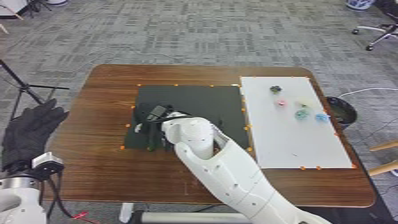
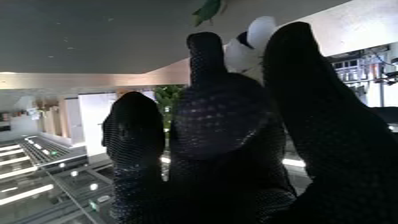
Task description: Arrange flowers
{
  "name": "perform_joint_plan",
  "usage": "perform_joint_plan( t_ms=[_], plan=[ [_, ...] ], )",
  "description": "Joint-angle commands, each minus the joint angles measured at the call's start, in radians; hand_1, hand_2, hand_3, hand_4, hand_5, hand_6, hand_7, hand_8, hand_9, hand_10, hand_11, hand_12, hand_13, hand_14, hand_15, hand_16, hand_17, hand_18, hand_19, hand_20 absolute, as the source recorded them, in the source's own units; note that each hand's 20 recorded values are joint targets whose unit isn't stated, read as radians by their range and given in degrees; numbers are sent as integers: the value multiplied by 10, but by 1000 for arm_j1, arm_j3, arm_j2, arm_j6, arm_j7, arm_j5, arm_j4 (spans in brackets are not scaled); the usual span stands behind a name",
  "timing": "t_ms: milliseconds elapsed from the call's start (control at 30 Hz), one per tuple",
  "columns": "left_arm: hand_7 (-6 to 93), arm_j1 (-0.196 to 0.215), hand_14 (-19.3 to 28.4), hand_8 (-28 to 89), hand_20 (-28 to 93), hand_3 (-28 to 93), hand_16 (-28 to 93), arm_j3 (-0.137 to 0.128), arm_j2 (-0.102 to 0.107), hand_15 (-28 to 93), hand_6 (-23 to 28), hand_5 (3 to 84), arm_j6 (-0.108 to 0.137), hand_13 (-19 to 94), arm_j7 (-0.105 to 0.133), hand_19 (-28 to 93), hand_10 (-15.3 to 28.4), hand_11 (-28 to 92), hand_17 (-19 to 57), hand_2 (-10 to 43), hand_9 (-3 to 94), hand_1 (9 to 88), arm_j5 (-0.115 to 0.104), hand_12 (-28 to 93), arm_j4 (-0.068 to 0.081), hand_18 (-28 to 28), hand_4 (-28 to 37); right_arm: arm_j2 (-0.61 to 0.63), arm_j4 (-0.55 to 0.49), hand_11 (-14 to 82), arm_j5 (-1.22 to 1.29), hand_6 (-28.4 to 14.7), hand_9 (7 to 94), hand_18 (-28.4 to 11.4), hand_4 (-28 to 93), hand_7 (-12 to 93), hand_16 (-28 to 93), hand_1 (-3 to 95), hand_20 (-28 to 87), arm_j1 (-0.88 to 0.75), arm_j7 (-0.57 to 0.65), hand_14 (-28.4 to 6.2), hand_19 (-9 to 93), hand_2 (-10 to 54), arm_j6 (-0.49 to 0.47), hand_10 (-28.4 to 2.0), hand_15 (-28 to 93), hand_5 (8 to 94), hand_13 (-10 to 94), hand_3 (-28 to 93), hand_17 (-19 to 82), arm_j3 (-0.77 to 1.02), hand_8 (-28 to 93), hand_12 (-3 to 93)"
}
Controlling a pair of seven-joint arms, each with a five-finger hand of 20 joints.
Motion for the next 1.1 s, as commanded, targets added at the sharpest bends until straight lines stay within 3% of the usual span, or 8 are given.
perform_joint_plan(
  t_ms=[33,400,700,833,1000,1100],
  plan=[
    [151,-1,184,-66,174,703,16,-7,-11,224,38,484,-13,386,-8,127,149,245,61,272,479,181,6,155,0,122,-283,15,-14,103,0,2,665,-166,-149,149,311,481,529,11,5,-13,932,-95,-8,-120,564,637,906,673,553,-9,-53,141],
    [153,-2,184,-66,173,705,15,-7,-13,223,38,484,-14,386,-8,127,151,247,61,271,480,179,7,155,0,122,-283,36,-29,88,-7,0,638,-173,-145,114,305,414,524,21,-4,-17,932,-95,-26,-138,561,547,903,669,550,-10,-76,137],
    [154,-3,184,-66,173,704,17,-9,-15,226,37,484,-16,386,-10,127,150,248,61,270,481,180,9,155,0,122,-283,46,-53,70,-11,17,581,-182,-136,101,296,322,493,24,-20,-28,931,-95,-118,-163,530,539,900,652,543,-7,-78,108],
    [155,-3,186,-66,173,704,17,-9,-16,228,36,486,-17,387,-11,127,150,248,61,269,481,180,10,155,0,122,-283,52,-57,62,27,25,539,-193,-104,78,297,209,471,15,-15,-41,913,-95,-111,-180,500,519,893,601,525,2,-77,90],
    [155,-3,187,-67,172,705,16,-9,-16,229,36,488,-17,388,-10,126,151,248,61,266,482,182,10,155,0,122,-283,63,-63,54,67,21,501,-210,-119,69,296,131,473,11,2,-60,903,-16,-80,-185,489,526,879,557,506,-7,-78,85],
    [155,-3,187,-67,172,705,16,-9,-16,230,36,490,-17,387,-11,125,151,250,61,265,482,182,10,155,0,122,-283,68,-64,55,71,7,496,-218,-125,49,296,116,475,11,6,-66,900,6,-64,-185,489,469,877,552,497,-11,-73,84]
  ],
)
